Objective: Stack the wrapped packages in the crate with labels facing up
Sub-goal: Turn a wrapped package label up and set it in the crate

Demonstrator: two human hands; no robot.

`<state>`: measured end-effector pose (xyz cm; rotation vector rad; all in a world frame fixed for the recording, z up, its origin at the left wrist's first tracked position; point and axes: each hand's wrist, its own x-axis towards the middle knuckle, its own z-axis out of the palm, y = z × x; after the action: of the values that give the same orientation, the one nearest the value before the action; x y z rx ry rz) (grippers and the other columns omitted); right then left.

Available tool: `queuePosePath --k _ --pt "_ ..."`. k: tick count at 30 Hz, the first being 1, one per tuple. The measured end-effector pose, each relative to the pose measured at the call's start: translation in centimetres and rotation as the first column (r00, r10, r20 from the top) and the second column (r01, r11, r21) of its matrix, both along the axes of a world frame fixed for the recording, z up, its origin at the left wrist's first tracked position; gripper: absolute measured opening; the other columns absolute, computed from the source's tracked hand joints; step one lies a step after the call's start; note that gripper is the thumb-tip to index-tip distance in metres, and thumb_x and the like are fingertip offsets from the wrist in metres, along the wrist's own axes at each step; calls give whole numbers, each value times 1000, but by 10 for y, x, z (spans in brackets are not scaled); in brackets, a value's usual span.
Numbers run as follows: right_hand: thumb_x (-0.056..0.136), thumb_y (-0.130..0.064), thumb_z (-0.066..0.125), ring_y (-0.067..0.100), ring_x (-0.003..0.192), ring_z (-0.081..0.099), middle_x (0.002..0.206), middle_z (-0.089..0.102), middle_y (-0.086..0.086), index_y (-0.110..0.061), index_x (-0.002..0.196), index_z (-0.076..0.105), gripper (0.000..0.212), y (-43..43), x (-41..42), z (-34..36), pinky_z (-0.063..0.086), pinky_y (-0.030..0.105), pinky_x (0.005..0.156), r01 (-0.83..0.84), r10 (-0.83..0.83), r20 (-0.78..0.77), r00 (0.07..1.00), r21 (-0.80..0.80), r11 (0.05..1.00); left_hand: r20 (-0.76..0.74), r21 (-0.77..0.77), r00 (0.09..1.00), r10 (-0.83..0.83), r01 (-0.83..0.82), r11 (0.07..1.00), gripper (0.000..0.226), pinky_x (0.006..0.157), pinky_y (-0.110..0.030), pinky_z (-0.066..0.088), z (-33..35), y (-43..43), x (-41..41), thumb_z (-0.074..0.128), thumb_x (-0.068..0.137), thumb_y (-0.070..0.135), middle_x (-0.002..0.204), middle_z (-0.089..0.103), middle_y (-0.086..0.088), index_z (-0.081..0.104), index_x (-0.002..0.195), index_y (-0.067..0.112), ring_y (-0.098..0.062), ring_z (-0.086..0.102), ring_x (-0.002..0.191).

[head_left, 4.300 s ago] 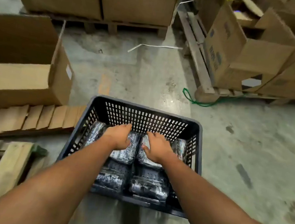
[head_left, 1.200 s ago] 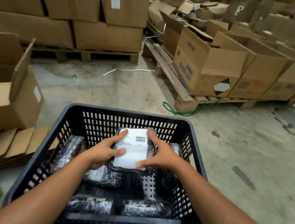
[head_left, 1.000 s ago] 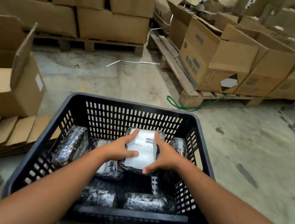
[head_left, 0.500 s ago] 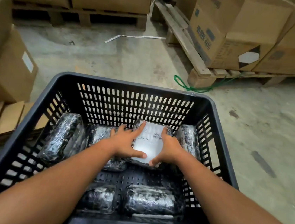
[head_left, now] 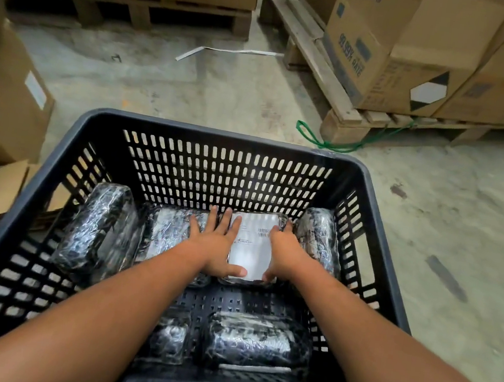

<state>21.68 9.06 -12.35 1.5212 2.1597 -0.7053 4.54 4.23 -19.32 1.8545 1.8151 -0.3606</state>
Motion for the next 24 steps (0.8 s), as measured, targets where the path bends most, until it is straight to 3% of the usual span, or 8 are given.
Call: queuePosePath --k 3,6,8,11,13,15,19,24 --pt "80 -33 90 44 158 1 172 4 26 4 163 4 124 -3 0 1 16 41 128 -14 14 7 1000 -8 1000 15 22 1000 12 -12 1000 132 106 -72 -17 1 -1 -3 48 69 90 161 -32 -6 -27 153 23 -37 -32 145" --pt "76 -24 93 41 158 17 171 -11 28 -6 165 1 130 -7 0 5 29 39 123 -22 22 5 1000 -28 999 4 36 1000 -1 1 999 133 107 -74 -14 3 -1 -4 46 66 93 162 -29 -6 -25 154 22 -37 -27 147" --pt "76 -22 94 35 156 26 171 14 23 -7 165 14 121 -7 0 14 34 38 120 -18 18 -76 997 -4 1000 3 44 1000 -6 6 999 133 108 -74 -11 4 -2 -3 45 66 93 161 -29 -7 -24 155 21 -38 -26 148" --pt "82 -19 88 28 142 50 158 50 9 -14 157 44 87 2 3 39 44 40 116 34 12 -247 969 182 983 26 74 999 -24 22 997 130 113 -71 -9 7 -2 0 52 73 85 160 -29 -11 -22 155 17 -36 -25 148" --pt "87 -20 84 29 133 57 150 56 8 -20 150 53 71 10 9 61 51 46 109 67 20 -251 968 333 941 59 100 997 -59 53 994 124 116 -65 -9 11 -2 3 58 78 76 162 -26 -12 -17 156 16 -33 -23 149" --pt "89 -21 81 36 131 53 144 55 14 -17 145 56 61 14 19 79 51 50 105 46 10 -138 990 398 916 83 106 992 -95 86 991 116 116 -59 -10 13 -2 6 61 83 68 163 -24 -10 -12 158 18 -32 -21 150" --pt "92 -38 76 38 133 46 134 58 17 -8 135 52 58 5 33 83 42 49 110 -36 0 129 992 275 961 85 99 985 -148 140 985 104 118 -55 -9 12 -2 10 61 89 58 161 -26 -6 -9 158 24 -31 -21 149" --pt "90 -43 78 37 145 40 160 33 22 -24 163 28 91 6 42 76 35 44 118 139 -119 -177 977 106 985 71 86 986 -154 147 985 104 119 -57 -7 11 -2 9 60 90 59 161 -27 -5 -10 158 26 -31 -22 149"
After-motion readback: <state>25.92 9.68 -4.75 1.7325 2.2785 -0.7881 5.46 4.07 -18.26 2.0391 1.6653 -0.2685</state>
